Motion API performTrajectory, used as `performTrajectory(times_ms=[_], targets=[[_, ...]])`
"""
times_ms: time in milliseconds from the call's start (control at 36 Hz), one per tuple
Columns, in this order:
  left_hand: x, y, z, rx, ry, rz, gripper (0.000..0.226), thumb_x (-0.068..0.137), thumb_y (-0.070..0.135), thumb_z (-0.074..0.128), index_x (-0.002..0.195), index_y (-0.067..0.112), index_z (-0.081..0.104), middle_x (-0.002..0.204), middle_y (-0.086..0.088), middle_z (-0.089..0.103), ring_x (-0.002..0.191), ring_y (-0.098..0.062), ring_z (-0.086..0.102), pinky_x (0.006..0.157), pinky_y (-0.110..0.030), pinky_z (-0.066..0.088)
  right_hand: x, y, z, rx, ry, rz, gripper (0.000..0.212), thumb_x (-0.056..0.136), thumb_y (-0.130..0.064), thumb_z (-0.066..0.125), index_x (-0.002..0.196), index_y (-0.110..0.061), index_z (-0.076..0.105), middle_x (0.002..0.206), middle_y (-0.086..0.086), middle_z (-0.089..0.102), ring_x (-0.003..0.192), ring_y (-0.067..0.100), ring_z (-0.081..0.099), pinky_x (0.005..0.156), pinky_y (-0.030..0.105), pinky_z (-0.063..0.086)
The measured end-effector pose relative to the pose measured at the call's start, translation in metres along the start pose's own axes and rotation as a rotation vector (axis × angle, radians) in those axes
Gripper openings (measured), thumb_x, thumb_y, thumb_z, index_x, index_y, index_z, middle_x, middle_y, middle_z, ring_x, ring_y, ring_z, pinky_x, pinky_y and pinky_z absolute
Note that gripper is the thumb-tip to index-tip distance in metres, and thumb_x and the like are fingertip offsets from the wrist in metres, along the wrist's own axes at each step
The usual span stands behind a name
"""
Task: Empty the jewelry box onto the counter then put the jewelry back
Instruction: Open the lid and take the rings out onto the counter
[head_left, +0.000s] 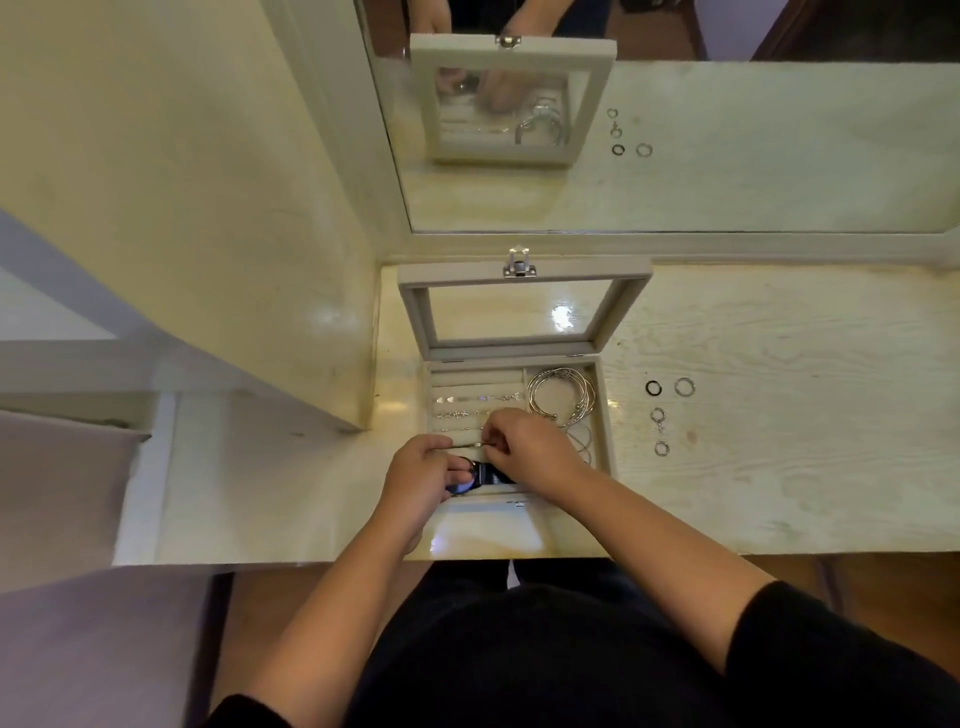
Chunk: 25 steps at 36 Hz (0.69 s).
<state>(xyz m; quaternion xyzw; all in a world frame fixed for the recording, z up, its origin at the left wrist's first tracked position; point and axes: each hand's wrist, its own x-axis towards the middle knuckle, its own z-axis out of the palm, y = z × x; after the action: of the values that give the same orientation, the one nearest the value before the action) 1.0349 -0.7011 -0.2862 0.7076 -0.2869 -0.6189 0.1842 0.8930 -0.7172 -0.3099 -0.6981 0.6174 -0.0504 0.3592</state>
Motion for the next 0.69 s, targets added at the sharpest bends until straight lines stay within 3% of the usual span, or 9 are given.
performTrajectory(times_ms=[361, 472, 694], targets=[[0.003, -0.001, -0.008, 0.068, -0.057, 0.016, 0.028, 0.087, 0.0, 0.034, 0.104, 0.013, 0.052, 0.073, -0.002, 0.064, 0.062, -0.009, 0.058, 0.051, -0.019, 0.036, 0.007, -0.008, 0.011, -0.334, 0.01, -0.1, 0.021, 0.089, -0.018, 0.047, 0.105, -0.008, 0.055, 0.11, 0.01, 0.057, 0.102, 0.03, 0.055, 0.071, 0.035, 0.042], [0.002, 0.0, -0.009, 0.079, -0.067, 0.03, 0.028, 0.087, 0.0, 0.034, 0.104, 0.012, 0.052, 0.073, -0.002, 0.063, 0.06, -0.008, 0.057, 0.043, -0.011, 0.038, 0.008, -0.009, 0.012, -0.423, 0.024, -0.133, 0.021, 0.091, -0.017, 0.045, 0.107, -0.008, 0.053, 0.111, 0.009, 0.056, 0.103, 0.029, 0.055, 0.07, 0.035, 0.042], [-0.002, 0.001, -0.006, 0.078, -0.082, 0.031, 0.026, 0.089, 0.001, 0.034, 0.105, 0.013, 0.052, 0.073, 0.0, 0.062, 0.062, -0.008, 0.057, 0.048, -0.015, 0.038, 0.004, -0.009, 0.01, -0.455, 0.036, -0.158, 0.024, 0.09, -0.018, 0.043, 0.109, -0.008, 0.053, 0.113, 0.008, 0.056, 0.104, 0.027, 0.054, 0.066, 0.031, 0.03]])
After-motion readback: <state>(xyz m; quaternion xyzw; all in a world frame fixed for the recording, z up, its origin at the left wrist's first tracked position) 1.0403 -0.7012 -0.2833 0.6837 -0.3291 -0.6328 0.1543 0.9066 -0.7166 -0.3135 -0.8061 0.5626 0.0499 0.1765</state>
